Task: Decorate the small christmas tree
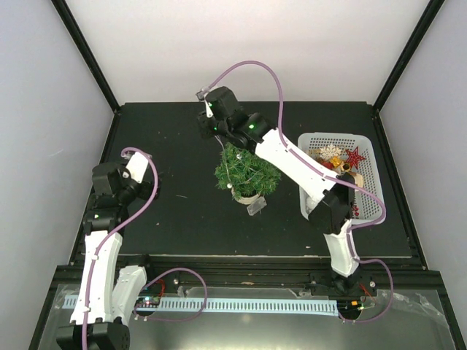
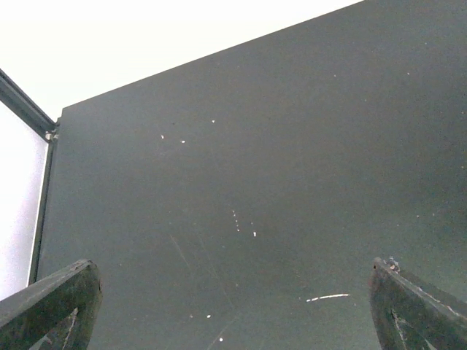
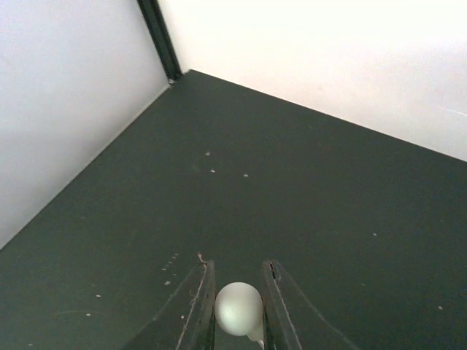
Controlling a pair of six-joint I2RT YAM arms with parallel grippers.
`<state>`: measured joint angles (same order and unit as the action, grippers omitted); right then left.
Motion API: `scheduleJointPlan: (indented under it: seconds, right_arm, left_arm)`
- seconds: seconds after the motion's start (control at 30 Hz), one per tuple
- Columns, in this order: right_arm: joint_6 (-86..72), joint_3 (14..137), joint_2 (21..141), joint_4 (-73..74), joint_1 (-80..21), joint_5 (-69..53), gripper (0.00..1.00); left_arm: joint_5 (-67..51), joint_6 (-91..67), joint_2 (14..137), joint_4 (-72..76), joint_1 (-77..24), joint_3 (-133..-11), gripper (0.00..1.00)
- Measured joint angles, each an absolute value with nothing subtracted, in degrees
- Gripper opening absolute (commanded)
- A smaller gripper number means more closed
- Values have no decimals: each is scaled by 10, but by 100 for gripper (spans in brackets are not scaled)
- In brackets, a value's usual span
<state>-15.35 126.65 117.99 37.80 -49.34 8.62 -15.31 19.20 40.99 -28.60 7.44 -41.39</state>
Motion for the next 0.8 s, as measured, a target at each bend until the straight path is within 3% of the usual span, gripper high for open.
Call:
scheduleJointPlan:
  seconds: [0.47,0.8]
  right_arm:
    - [-159,1077,1097,317,-418,72,21]
    - [-164,1068,1066,288,-411,48,21]
  left_arm:
    - [-178,192,420,-286,75,-414,99]
    - [-181,192,422,-286,75,-414,99]
